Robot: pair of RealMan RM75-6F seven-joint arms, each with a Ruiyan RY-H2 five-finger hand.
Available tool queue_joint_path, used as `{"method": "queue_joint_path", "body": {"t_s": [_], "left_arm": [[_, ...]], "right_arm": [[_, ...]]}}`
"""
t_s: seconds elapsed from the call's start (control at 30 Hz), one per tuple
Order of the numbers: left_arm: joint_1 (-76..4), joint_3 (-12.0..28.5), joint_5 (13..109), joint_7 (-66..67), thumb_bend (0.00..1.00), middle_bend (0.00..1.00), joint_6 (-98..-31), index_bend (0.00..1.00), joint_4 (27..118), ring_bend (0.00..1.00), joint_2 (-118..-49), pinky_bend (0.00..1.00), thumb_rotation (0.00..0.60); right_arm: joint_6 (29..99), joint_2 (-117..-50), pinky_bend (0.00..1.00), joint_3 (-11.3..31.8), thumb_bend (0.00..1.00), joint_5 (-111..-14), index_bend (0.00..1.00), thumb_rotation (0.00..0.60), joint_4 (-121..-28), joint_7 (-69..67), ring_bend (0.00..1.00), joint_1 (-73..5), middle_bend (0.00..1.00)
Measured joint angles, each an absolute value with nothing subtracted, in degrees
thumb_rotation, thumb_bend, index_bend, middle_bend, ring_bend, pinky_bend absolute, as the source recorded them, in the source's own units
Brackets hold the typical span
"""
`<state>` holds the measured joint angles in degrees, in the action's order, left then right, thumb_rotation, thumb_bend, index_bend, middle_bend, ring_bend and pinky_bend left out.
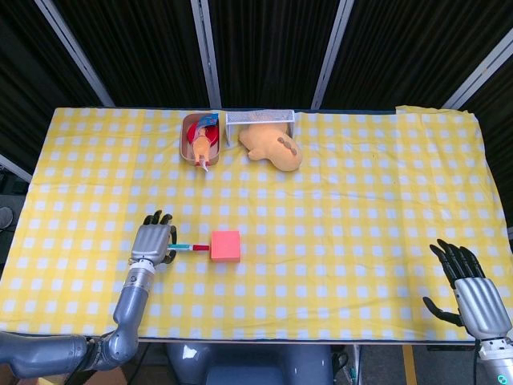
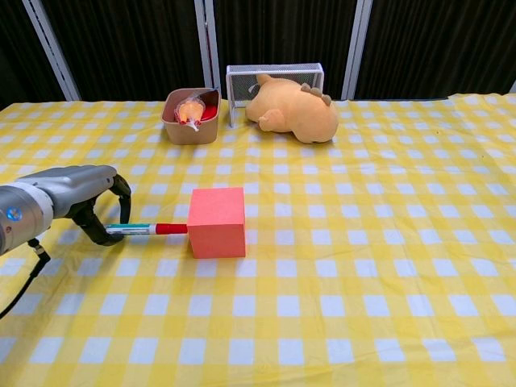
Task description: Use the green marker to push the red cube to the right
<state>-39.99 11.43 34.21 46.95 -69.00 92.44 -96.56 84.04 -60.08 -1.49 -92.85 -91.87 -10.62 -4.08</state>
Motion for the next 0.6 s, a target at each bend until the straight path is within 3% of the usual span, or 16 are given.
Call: {"method": "queue_joint_path", "body": {"t_s": [0.6], "left_arm": [[-46.6, 16.1, 31.4, 50.3, 0.46, 0.14, -69.8, 0.59, 89.4, 0.01, -104.9, 0.11, 0.6]], "right_arm": [[84.1, -59.9, 0.0, -1.5, 0.32, -93.0, 0.0, 0.6, -91.8, -11.3, 0.0, -4.1, 0.0]]}}
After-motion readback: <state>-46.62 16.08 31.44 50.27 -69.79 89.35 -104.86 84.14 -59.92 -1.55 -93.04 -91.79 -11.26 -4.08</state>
